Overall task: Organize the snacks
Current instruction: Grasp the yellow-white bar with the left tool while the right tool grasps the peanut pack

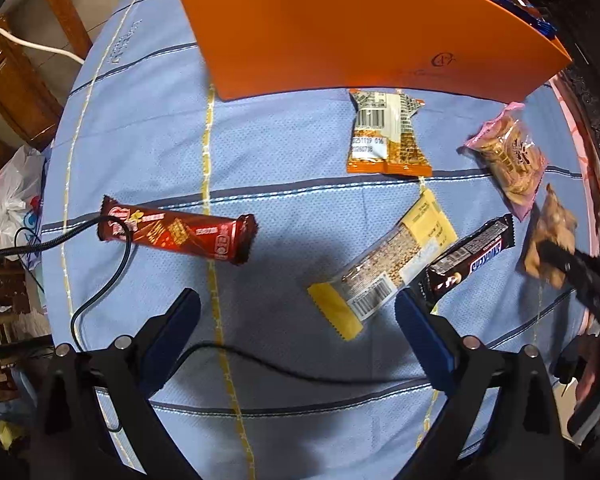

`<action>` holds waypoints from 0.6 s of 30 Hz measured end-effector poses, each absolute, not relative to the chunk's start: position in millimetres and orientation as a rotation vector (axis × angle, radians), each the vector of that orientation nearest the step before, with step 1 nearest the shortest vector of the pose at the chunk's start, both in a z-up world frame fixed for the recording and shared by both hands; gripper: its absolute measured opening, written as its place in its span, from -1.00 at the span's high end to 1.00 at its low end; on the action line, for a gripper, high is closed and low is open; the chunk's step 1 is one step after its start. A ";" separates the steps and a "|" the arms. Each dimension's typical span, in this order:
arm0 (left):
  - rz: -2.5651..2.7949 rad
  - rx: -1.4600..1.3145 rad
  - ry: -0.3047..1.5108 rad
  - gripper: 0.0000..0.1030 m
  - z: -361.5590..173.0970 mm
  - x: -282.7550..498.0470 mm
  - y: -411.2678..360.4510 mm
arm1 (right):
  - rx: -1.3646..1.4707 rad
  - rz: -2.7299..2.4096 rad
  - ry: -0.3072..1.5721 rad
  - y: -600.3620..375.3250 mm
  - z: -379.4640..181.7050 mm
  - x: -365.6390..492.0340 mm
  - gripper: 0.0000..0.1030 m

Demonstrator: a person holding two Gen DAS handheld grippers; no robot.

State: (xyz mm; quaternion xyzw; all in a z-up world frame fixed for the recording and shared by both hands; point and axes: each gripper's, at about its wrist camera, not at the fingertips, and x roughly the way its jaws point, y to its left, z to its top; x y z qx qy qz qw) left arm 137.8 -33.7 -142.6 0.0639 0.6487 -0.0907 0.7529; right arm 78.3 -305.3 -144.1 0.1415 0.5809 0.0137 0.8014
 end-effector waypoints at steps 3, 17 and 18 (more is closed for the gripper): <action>-0.232 0.174 1.386 -0.86 -143.7 135.4 -41.3 | 0.300 0.072 1.240 -292.5 -138.8 67.8 0.38; -0.371 0.474 1.333 -0.40 -175.8 111.9 -87.6 | 0.273 0.117 1.278 -278.8 -145.0 63.0 0.38; -0.377 0.468 1.334 -0.40 -176.4 113.9 -86.9 | 0.270 0.116 1.280 -278.2 -145.2 63.4 0.38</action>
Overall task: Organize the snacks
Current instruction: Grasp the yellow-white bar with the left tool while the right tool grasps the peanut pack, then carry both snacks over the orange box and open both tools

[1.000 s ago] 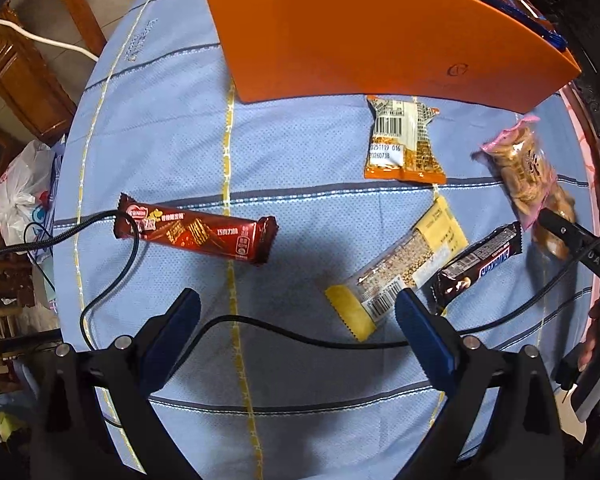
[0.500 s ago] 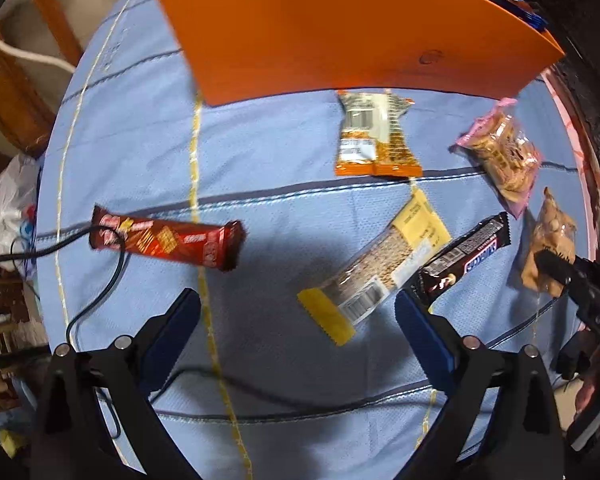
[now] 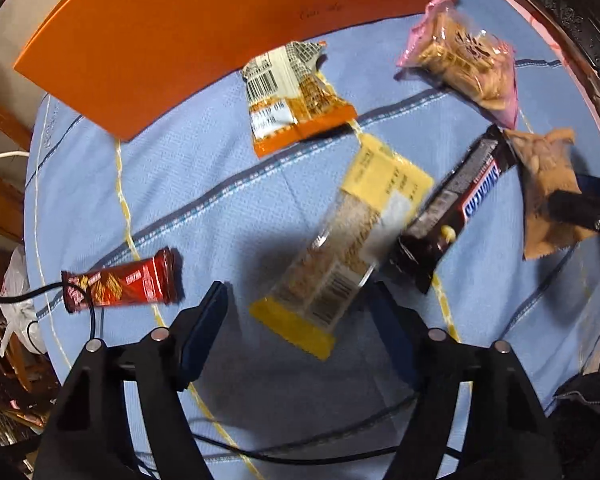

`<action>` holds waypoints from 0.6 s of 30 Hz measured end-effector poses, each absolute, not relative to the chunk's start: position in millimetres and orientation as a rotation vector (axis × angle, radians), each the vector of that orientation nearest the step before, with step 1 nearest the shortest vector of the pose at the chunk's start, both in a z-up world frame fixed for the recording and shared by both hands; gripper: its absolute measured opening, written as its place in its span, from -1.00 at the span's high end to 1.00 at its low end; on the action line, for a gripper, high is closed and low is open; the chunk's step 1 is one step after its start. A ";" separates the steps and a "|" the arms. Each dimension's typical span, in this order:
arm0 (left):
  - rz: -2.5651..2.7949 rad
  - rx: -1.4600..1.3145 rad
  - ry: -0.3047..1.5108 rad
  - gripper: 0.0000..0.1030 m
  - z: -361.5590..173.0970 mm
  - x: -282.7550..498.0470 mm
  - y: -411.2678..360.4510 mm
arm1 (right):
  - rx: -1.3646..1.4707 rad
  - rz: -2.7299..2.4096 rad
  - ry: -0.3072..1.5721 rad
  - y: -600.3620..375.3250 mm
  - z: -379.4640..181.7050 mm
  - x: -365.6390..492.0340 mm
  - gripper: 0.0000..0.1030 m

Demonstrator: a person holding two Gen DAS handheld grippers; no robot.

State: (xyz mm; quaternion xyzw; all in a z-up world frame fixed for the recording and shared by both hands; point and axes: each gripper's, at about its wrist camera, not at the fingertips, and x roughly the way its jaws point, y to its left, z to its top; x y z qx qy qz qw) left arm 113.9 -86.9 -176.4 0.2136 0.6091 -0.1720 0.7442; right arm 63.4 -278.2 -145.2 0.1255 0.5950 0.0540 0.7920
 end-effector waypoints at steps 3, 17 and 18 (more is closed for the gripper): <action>-0.392 0.446 1.333 -0.31 -175.4 121.3 -88.6 | 0.271 0.111 1.285 -279.2 -146.8 64.5 0.38; -0.491 0.300 1.315 0.42 -159.8 147.0 -87.5 | 0.248 0.083 1.294 -264.5 -156.0 66.8 0.38; -0.491 0.269 1.314 0.43 -155.7 148.2 -80.5 | 0.245 0.090 1.281 -264.6 -150.0 65.6 0.38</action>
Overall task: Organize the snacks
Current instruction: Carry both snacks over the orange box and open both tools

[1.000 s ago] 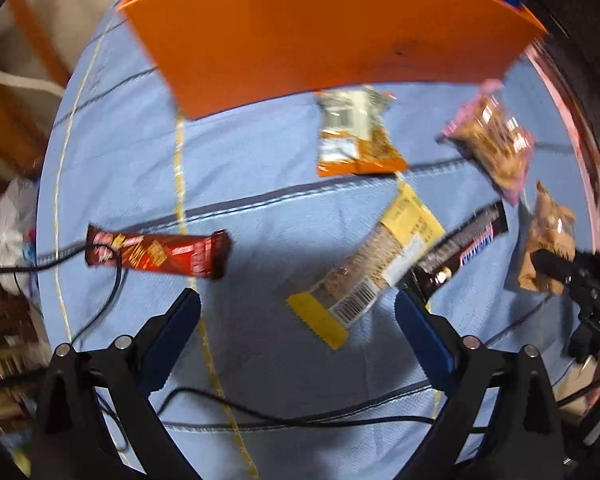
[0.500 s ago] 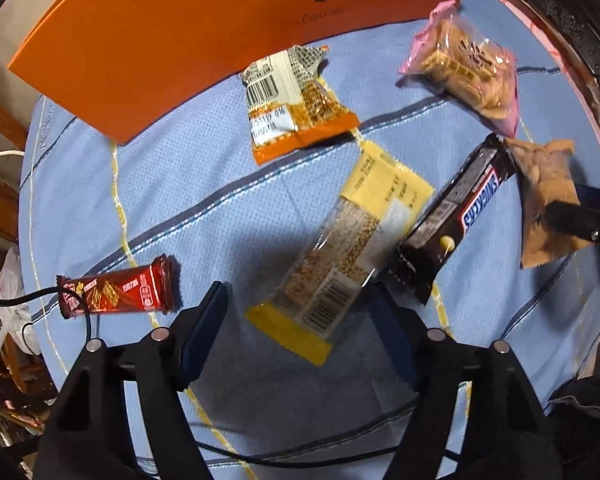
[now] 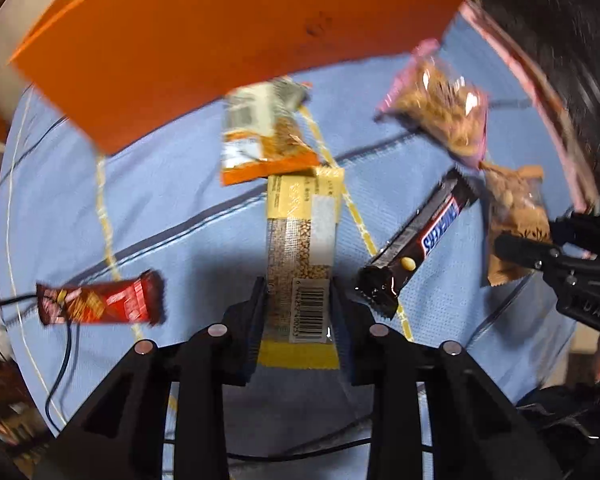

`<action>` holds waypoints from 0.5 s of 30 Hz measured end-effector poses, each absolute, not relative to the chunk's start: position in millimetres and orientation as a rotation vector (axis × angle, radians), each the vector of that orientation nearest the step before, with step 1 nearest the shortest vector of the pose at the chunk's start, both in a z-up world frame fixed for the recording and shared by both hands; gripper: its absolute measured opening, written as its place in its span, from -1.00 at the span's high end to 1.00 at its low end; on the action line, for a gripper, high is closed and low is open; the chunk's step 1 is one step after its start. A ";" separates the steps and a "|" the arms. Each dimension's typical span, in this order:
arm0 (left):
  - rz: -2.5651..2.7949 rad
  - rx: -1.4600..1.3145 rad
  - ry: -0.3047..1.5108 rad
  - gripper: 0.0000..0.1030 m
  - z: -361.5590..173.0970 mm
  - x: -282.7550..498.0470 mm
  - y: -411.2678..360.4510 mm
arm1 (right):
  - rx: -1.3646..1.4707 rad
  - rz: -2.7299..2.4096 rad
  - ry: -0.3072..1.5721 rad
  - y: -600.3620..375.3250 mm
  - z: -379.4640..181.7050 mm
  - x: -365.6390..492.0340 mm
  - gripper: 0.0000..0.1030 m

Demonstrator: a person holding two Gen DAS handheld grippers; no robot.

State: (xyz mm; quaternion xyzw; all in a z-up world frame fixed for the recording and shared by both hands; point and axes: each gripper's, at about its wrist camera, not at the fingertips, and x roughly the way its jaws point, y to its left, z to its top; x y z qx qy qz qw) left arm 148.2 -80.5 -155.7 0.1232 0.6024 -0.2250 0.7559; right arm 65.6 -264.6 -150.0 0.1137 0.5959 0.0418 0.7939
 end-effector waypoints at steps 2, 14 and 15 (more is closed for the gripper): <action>-0.492 0.206 1.304 0.43 -142.8 148.6 -65.1 | 0.252 0.104 1.263 -265.6 -139.6 64.9 0.38; -0.484 0.112 1.199 0.43 -80.9 120.6 -32.6 | 0.255 0.197 1.119 -254.5 -75.0 73.1 0.38; -0.488 0.108 1.189 0.43 -73.5 118.3 -25.6 | 0.255 0.204 1.106 -254.5 -70.4 74.7 0.38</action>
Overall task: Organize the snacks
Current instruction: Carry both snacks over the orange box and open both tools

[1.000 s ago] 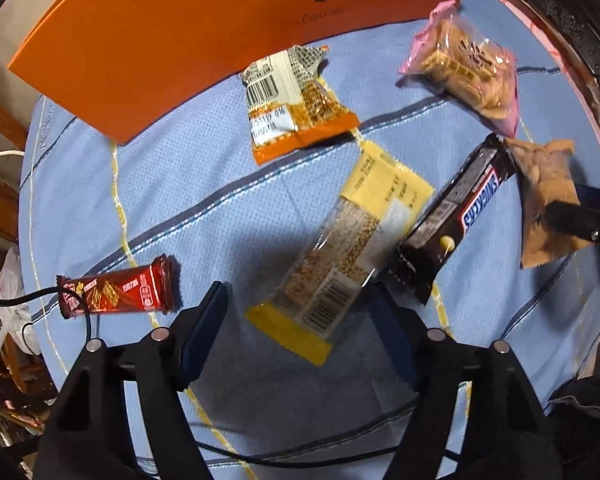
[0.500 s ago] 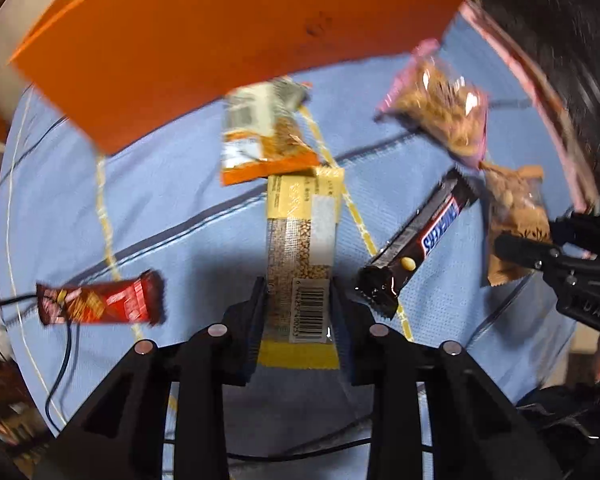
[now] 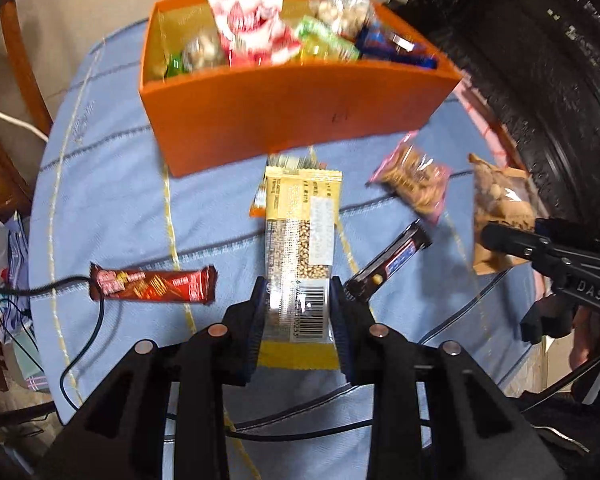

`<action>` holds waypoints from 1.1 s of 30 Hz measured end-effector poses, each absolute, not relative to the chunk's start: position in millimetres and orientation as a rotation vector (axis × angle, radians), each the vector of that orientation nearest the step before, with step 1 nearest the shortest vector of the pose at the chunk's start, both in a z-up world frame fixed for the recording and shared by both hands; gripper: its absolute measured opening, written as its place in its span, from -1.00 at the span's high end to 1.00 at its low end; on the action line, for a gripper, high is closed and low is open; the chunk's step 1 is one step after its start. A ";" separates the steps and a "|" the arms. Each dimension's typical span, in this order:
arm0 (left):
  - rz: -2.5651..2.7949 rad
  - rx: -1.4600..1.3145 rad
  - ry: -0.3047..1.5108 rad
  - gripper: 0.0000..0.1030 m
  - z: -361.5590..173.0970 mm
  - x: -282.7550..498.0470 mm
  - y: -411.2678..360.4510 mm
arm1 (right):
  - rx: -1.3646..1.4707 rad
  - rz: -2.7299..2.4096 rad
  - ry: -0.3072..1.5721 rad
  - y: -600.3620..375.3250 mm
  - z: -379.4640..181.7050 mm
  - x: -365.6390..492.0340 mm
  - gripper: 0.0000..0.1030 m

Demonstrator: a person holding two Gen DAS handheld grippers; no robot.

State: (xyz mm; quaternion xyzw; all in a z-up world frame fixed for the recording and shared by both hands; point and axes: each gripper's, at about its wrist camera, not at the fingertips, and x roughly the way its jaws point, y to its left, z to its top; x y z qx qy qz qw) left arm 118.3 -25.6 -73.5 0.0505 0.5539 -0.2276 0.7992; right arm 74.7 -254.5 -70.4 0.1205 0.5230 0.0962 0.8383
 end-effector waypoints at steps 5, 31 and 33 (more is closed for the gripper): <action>-0.488 0.097 1.124 0.43 -44.1 125.5 -27.9 | 0.256 0.223 1.048 -257.7 -47.4 83.6 0.38; -0.316 0.069 1.058 0.42 3.4 272.3 -47.3 | 0.153 0.224 0.872 -249.5 8.1 237.8 0.37; -0.303 0.064 1.065 0.42 0.9 279.9 -46.8 | 0.143 0.222 0.870 -248.8 5.1 247.2 0.37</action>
